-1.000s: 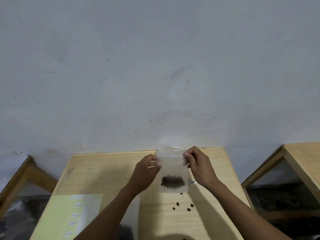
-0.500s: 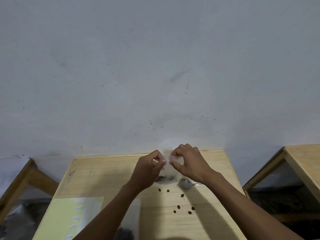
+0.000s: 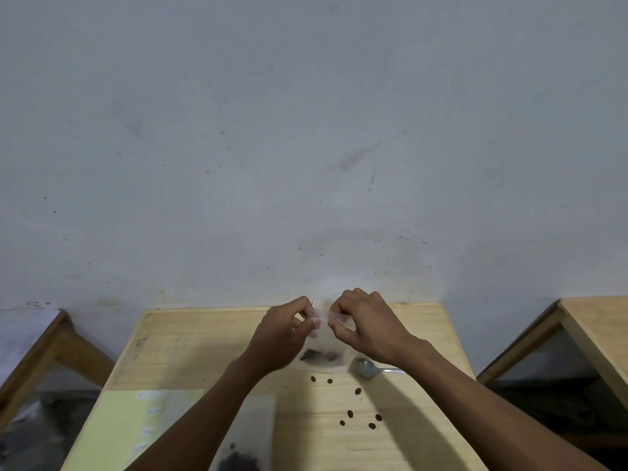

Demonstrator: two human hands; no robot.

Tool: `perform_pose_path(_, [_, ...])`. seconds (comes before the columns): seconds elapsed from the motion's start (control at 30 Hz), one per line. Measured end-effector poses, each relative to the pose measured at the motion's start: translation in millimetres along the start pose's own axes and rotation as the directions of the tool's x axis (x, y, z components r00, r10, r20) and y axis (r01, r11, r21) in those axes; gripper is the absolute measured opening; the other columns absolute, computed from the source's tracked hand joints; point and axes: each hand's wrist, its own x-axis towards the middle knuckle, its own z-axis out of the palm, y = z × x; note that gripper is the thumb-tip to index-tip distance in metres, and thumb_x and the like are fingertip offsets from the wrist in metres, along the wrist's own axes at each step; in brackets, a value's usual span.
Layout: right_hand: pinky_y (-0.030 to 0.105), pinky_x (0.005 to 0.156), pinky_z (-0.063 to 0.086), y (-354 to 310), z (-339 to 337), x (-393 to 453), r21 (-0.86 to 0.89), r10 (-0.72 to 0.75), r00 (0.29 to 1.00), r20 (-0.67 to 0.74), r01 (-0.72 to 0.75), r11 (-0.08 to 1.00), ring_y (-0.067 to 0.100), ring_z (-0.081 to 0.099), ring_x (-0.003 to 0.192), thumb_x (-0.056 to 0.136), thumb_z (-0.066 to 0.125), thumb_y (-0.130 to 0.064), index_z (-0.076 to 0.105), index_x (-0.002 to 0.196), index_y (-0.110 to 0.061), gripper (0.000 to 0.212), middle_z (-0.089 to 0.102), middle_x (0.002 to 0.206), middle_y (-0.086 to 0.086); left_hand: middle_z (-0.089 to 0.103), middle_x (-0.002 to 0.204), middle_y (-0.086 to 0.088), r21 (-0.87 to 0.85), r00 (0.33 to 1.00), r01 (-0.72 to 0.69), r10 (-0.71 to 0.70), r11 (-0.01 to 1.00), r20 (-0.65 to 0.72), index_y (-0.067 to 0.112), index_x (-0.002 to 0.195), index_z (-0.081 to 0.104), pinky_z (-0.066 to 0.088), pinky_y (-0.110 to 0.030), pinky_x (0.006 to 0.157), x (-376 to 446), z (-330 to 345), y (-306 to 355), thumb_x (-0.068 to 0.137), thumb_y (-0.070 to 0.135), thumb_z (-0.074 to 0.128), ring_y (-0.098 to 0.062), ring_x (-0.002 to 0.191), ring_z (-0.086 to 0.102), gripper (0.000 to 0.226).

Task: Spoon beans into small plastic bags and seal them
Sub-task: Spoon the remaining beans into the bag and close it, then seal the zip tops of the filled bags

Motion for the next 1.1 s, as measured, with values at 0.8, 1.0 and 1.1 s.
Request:
perform_pose_path(0.8, [0.03, 0.065, 0.052, -22, 6, -14, 0.847, 0.344, 0.922, 0.178, -0.322, 0.422, 0.016, 0.063, 0.074, 0.094, 0.063, -0.017, 0.057, 0.082, -0.007, 0.016, 0.061, 0.074, 0.003, 0.057, 0.072, 0.006, -0.496, 0.968, 0.039, -0.155, 0.867, -0.196, 0.015, 0.081, 0.058, 0.051, -0.037, 0.067, -17, -26, -3, 0.096, 0.022, 0.059, -0.015, 0.07, 0.054, 0.016])
perform_pose_path(1.0, [0.028, 0.059, 0.049, -49, 35, -8, 0.898, 0.471, 0.852, 0.23, -0.372, 0.234, 0.019, 0.064, 0.069, 0.095, 0.06, -0.013, 0.061, 0.087, -0.007, 0.009, 0.056, 0.073, 0.008, 0.065, 0.073, 0.008, -0.477, 0.973, 0.141, -0.211, 0.868, -0.095, 0.01, 0.088, 0.06, 0.047, -0.014, 0.06, -58, -34, -19, 0.093, 0.016, 0.059, -0.003, 0.068, 0.062, 0.009])
perform_pose_path(1.1, [0.028, 0.062, 0.049, -66, 56, -5, 0.878, 0.456, 0.846, 0.277, -0.415, 0.238, 0.023, 0.062, 0.073, 0.094, 0.063, -0.018, 0.066, 0.085, -0.014, 0.01, 0.061, 0.073, 0.005, 0.074, 0.092, -0.002, -0.461, 0.958, 0.185, -0.264, 0.868, -0.112, 0.012, 0.1, 0.065, 0.051, -0.015, 0.063, -85, -44, -41, 0.094, 0.017, 0.059, -0.009, 0.083, 0.071, 0.01])
